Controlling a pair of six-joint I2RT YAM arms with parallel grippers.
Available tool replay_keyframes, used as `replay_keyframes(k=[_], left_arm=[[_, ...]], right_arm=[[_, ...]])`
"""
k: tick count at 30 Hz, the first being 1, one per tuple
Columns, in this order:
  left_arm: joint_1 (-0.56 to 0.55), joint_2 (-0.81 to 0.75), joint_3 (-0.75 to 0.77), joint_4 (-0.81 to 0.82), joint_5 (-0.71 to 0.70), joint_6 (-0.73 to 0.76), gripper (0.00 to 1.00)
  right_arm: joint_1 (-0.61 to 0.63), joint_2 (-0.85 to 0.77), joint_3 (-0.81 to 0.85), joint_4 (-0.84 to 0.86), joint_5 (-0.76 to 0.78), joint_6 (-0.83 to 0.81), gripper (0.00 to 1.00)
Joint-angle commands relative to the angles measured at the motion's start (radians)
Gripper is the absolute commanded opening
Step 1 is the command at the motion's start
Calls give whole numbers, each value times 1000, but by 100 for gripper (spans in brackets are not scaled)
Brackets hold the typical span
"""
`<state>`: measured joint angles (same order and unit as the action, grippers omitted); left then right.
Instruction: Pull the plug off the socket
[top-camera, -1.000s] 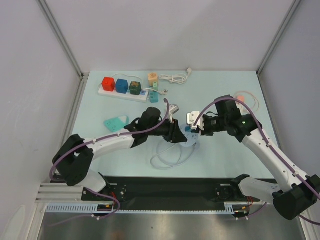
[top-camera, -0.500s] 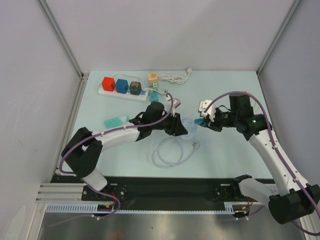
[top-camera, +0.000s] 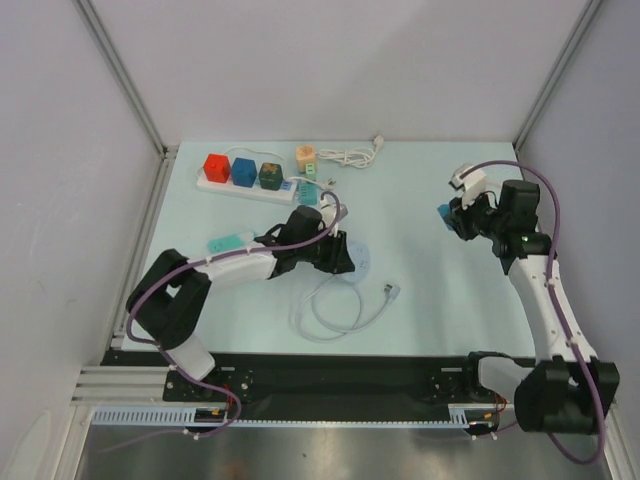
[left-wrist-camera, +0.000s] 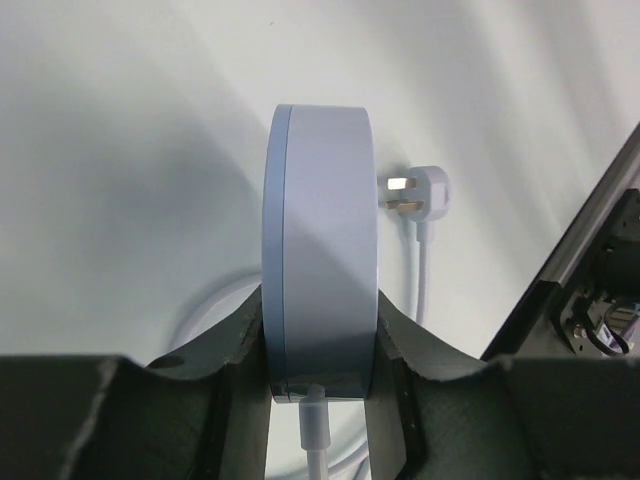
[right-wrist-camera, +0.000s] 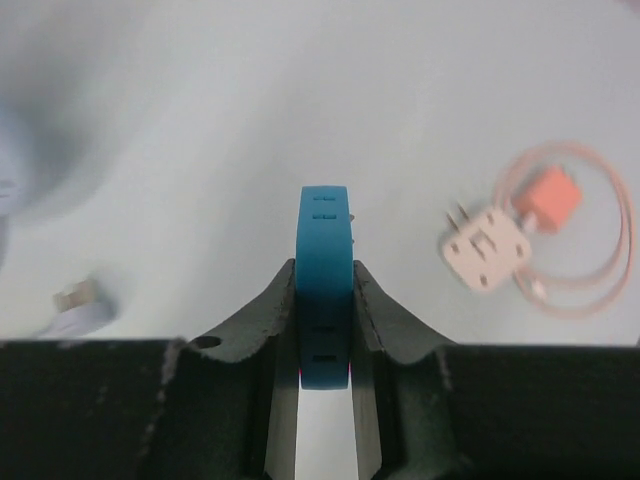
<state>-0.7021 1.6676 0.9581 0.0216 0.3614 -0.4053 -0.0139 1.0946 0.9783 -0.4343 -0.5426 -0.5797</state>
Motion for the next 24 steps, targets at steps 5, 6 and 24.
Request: replay_keyframes(k=[5, 6, 24], left_arm=[[-2, -206, -96, 146, -32, 49, 0], [0, -236, -108, 150, -44, 48, 0], [9, -626, -380, 156, -277, 11, 0]], right_arm=[[-72, 235, -86, 538, 641, 322, 0], [-75, 305, -64, 574, 665, 301, 0], [-84, 827, 195, 703, 966, 67, 23]])
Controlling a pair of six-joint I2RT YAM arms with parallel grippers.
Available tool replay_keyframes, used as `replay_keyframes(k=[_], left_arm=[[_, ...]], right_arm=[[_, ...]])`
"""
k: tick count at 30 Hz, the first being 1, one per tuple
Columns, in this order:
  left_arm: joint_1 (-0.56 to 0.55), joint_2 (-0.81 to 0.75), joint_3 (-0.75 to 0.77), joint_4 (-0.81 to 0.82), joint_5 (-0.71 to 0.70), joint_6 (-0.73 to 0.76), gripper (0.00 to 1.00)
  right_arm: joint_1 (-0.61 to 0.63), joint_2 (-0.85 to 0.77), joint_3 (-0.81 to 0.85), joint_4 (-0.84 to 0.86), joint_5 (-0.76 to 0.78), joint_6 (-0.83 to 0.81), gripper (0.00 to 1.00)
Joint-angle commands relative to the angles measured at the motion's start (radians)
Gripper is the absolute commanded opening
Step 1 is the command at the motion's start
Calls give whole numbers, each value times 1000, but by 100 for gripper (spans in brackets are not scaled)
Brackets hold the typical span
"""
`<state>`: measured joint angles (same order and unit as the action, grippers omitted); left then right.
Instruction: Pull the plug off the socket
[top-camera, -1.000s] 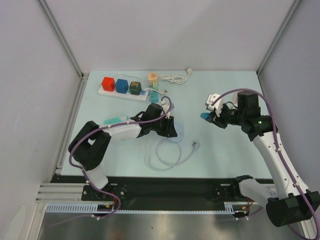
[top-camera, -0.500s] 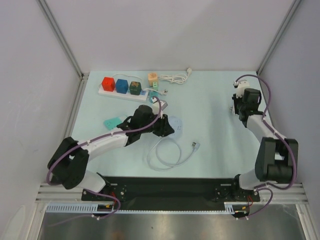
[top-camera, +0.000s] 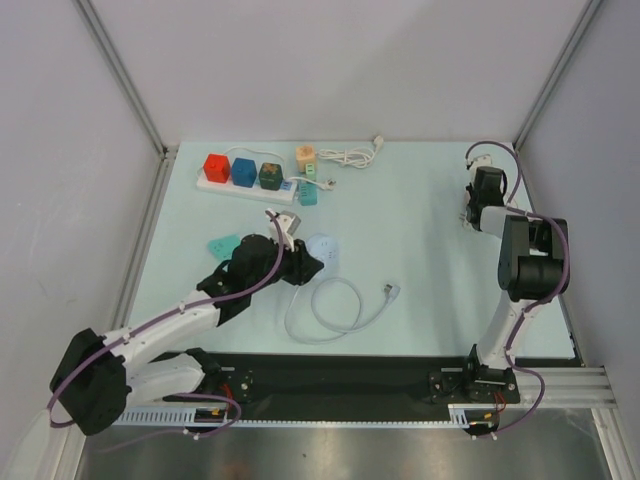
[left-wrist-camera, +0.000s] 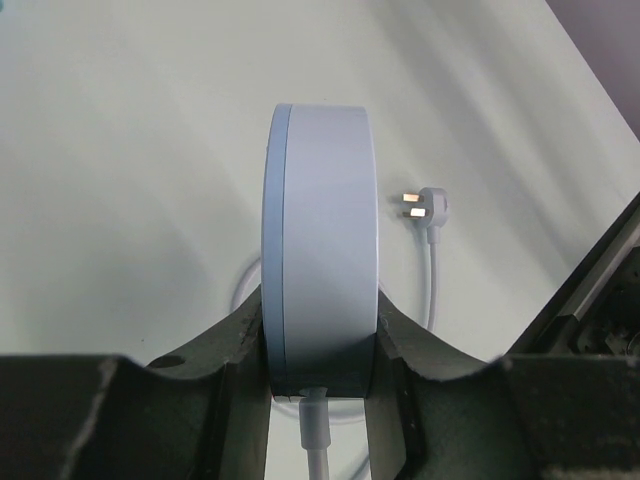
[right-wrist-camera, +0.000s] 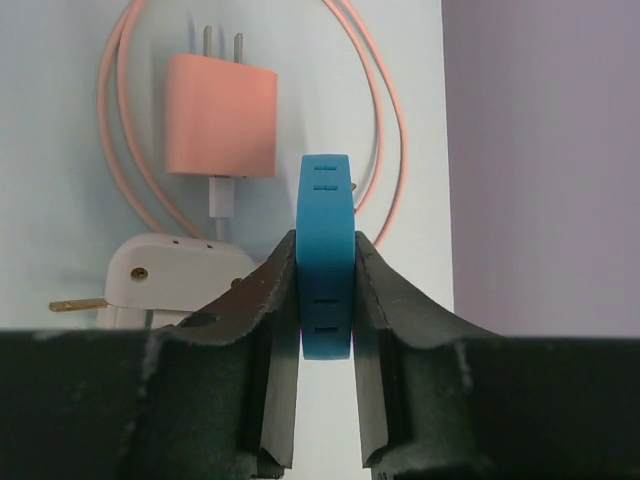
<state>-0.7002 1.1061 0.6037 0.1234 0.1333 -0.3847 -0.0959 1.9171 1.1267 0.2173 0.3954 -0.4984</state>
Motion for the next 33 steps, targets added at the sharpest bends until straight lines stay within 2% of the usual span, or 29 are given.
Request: replay_keyframes(k=[1, 7, 12, 13, 15, 16, 17, 19, 20, 22, 25, 30, 33], left_arm=[[8, -78, -36, 53, -66, -20, 0], [45, -144, -126, 78, -95, -78, 0], [99, -175, -159, 81, -98, -137, 0], [110, -181, -172, 79, -104, -151, 0], [149, -195, -189, 84, -107, -192, 0], [163, -209, -209, 87, -104, -206, 0], [192, -215, -219, 88, -109, -221, 0], [226, -218, -238, 97, -100, -259, 0], [244, -210, -240, 97, -92, -269, 0], [298, -186, -231, 101, -43, -284, 0], [359, -118, -197, 96, 26, -278, 0], [386, 15, -113, 101, 141, -192, 0], [386, 52, -44, 46, 129, -174, 0]], right_arm=[[-1, 5, 48, 47, 25, -11, 31], [-2, -44, 38, -7, -33, 32, 66], [8, -162, 36, -128, -107, 112, 77], [12, -226, 39, -165, -130, 122, 78], [22, -303, 44, -332, -275, 145, 86], [22, -376, 54, -404, -491, 141, 86], [18, -421, 54, -544, -629, 126, 87], [22, -493, 35, -636, -881, 106, 89], [31, -562, -5, -671, -1059, 118, 89], [76, -616, -36, -690, -1211, 158, 90], [87, -719, -122, -659, -1341, 173, 91], [50, -797, -228, -601, -1363, 166, 92], [-1, -808, -228, -599, -1391, 181, 92]])
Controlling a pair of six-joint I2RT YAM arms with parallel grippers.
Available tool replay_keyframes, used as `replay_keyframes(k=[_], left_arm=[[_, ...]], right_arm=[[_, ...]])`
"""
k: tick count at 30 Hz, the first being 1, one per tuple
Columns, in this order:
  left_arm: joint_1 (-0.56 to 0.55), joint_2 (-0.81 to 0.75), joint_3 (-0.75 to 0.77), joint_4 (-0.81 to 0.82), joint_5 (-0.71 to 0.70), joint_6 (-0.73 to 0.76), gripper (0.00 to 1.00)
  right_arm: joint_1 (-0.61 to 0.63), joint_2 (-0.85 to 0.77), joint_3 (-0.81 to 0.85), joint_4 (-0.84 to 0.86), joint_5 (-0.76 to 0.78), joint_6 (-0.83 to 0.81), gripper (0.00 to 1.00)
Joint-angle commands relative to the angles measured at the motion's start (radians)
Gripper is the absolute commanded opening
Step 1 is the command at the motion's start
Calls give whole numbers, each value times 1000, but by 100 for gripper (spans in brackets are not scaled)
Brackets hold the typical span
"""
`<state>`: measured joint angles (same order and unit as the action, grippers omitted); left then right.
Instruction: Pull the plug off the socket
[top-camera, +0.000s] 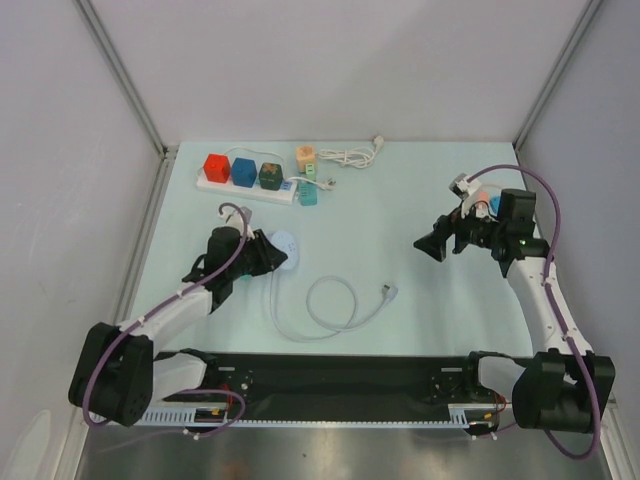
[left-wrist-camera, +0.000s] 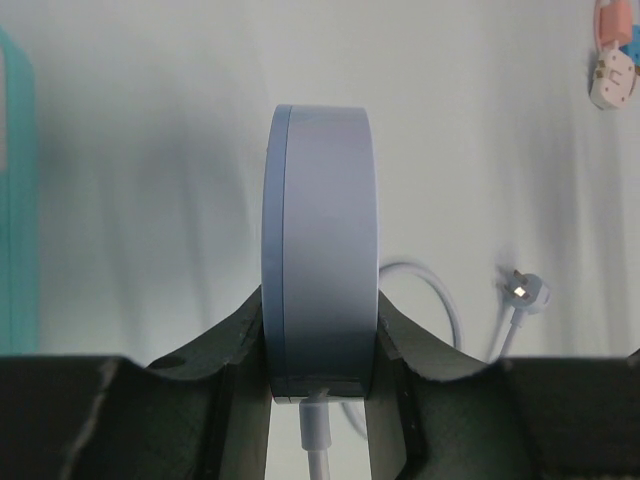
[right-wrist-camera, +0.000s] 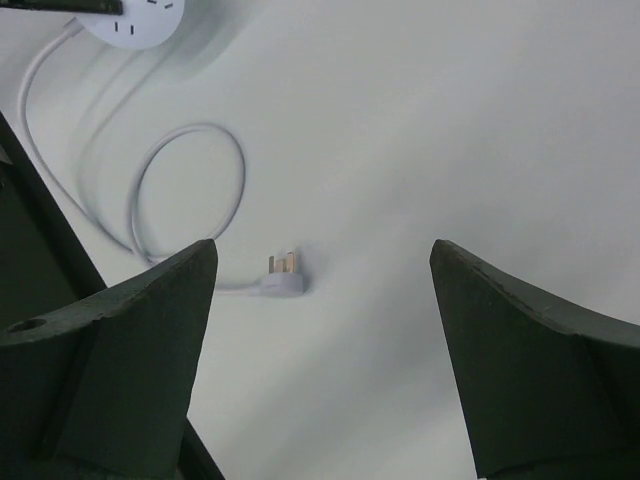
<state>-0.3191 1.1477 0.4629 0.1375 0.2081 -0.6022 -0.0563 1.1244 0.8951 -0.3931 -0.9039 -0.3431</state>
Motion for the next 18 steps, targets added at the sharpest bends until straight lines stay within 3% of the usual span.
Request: replay_keyframes(k=[1, 15, 18], left_arm=[[5, 26, 117, 27, 47, 47, 0], [-6, 316, 305, 37, 212, 36, 0], [-52, 398, 423, 13, 232, 38, 0]], right_arm=[[-45, -23, -2, 16, -108, 30, 92], [-48, -80, -9, 30, -92, 49, 92], [-48, -89, -12, 37, -89, 55, 92]])
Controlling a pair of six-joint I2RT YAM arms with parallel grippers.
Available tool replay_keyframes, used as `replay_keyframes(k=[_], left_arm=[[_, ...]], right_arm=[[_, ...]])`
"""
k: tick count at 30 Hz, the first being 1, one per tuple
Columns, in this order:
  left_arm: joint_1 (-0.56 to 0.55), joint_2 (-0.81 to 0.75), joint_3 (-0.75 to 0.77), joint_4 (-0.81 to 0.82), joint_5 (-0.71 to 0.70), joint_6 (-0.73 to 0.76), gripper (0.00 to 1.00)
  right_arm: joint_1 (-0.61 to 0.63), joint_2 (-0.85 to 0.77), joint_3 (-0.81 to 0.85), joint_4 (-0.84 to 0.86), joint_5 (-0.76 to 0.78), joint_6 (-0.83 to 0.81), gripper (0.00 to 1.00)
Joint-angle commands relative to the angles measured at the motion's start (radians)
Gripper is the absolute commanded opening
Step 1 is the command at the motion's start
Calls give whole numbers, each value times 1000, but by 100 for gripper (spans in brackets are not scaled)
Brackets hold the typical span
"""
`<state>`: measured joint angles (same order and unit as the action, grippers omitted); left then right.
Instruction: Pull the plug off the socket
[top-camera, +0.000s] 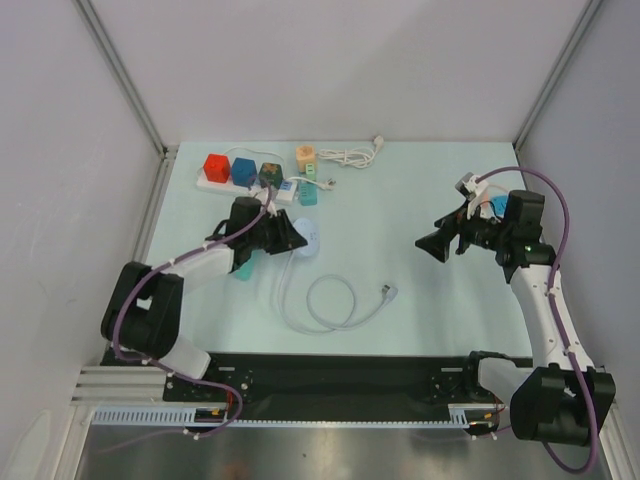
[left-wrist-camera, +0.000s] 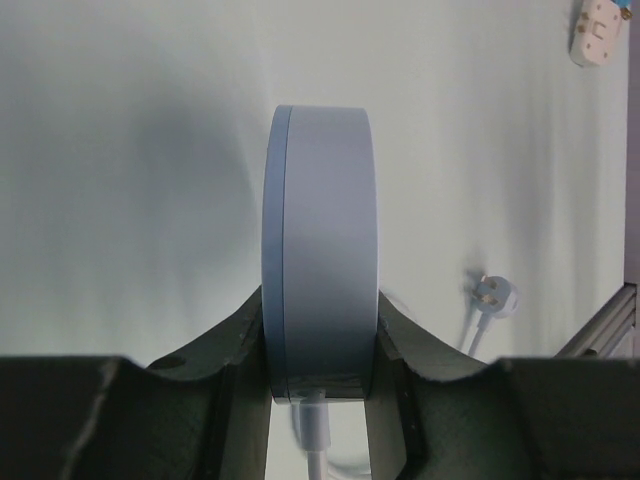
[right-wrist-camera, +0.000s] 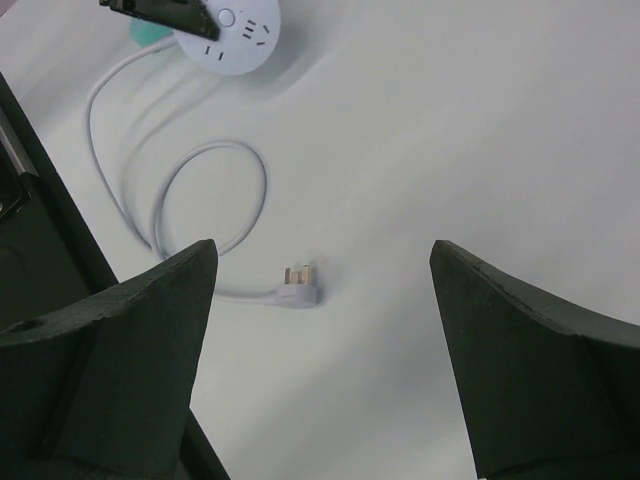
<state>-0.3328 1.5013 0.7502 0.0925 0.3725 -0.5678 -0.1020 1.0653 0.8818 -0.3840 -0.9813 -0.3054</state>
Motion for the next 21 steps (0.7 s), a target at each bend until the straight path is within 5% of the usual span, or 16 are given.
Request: replay_keyframes(k=[1, 10, 21], left_arm=[[-55, 69, 215, 44, 74, 6, 0], [-175, 477, 760, -30, 154, -52, 0], [-206, 953, 1236, 153, 151, -395, 5]], right_arm=[[-4, -33, -3, 28, -4, 17, 92], [-50, -73, -15, 72, 75, 68, 93], [-80, -61, -29, 111, 119, 111, 93]])
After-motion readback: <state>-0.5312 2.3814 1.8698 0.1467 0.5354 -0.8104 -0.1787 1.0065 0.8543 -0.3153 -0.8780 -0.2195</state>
